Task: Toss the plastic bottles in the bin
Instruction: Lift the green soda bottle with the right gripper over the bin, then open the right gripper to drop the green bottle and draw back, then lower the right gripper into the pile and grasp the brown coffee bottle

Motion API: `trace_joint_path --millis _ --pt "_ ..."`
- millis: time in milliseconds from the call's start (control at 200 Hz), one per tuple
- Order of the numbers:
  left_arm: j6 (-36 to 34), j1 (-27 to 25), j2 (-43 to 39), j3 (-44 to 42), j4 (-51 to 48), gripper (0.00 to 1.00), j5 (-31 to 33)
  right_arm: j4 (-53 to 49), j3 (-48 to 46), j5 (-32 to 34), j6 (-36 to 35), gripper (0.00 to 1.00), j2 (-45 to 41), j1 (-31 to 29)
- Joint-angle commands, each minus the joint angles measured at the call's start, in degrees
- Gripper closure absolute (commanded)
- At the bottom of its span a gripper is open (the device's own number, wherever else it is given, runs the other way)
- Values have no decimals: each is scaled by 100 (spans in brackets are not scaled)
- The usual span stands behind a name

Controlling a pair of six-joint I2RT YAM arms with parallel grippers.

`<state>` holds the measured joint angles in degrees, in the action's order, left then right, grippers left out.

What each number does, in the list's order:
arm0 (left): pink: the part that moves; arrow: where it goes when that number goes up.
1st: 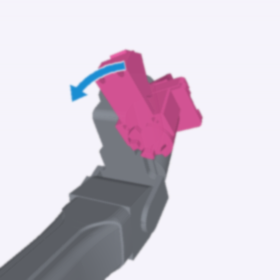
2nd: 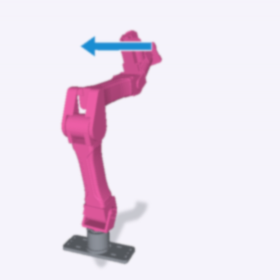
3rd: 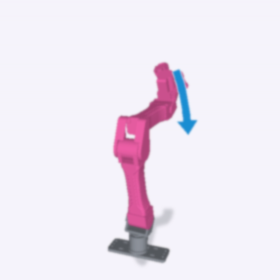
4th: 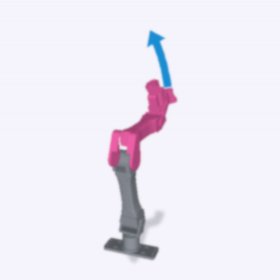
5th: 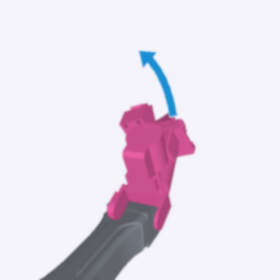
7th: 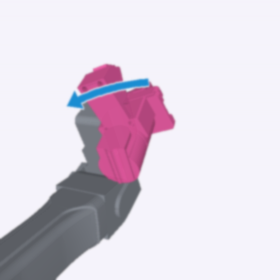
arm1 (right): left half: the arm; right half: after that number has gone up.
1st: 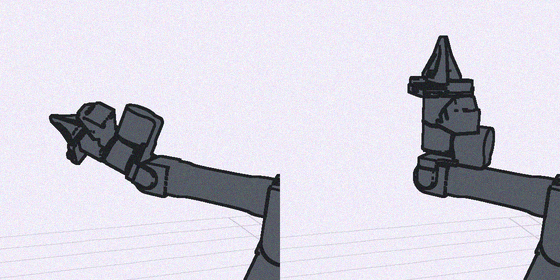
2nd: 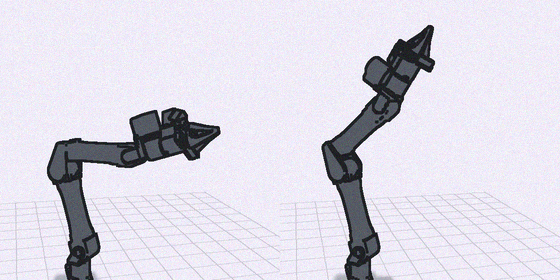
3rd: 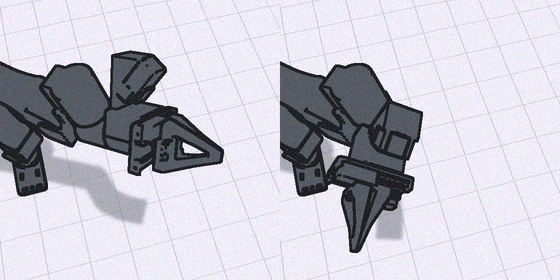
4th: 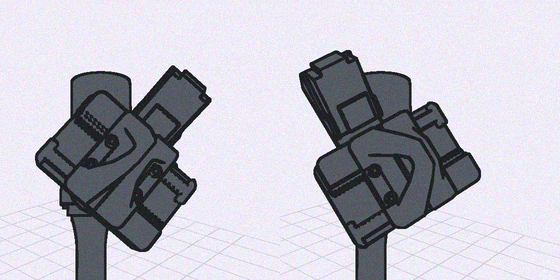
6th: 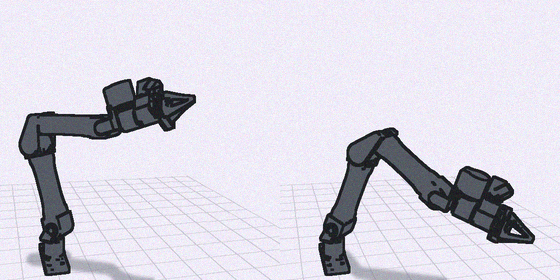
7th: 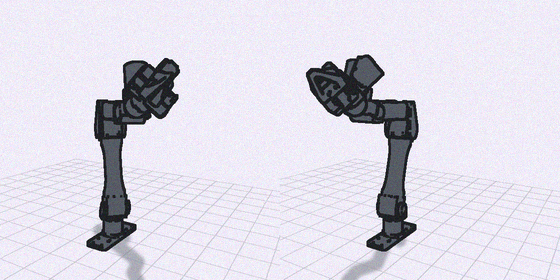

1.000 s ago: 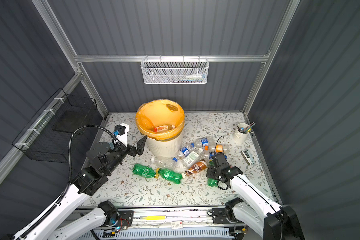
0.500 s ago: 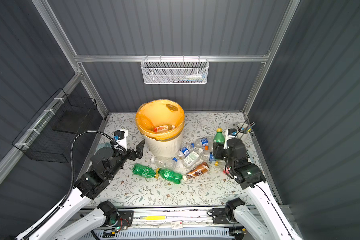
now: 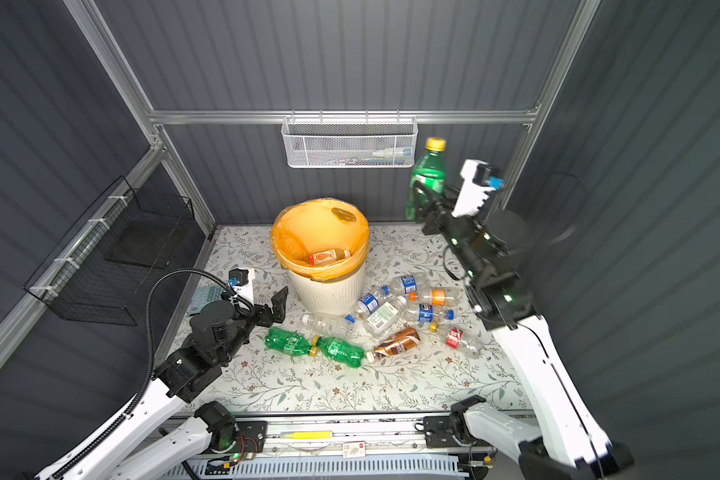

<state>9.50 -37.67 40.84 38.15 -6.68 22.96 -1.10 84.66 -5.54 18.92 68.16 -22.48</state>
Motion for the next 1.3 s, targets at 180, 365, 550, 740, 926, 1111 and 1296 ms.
trace_joint_path --millis 180,365,550,740,926,1111,1296 --pt "110 13 -210 -125 -296 0 182 -2222 2105 -603 -908 4 2506 -966" --pt "-22 14 -410 -198 -324 0 56 -795 686 784 -1189 1 789 -855" --pt "-210 14 -105 -134 -246 0 -346 -888 -339 1445 -1089 1 -254 -647" --pt "-273 15 70 -122 -121 0 -696 -1447 -2068 2172 -116 1 -1504 -69" --pt "-265 12 64 -263 -24 0 -903 -2323 -3687 2322 1360 1 -2667 868" --pt "-333 -38 166 -265 -75 0 -964 -2732 -4859 1850 2808 1 -3240 912" --pt "-371 -39 184 -299 -66 0 -929 -2829 -5279 962 3477 1 -2905 747"
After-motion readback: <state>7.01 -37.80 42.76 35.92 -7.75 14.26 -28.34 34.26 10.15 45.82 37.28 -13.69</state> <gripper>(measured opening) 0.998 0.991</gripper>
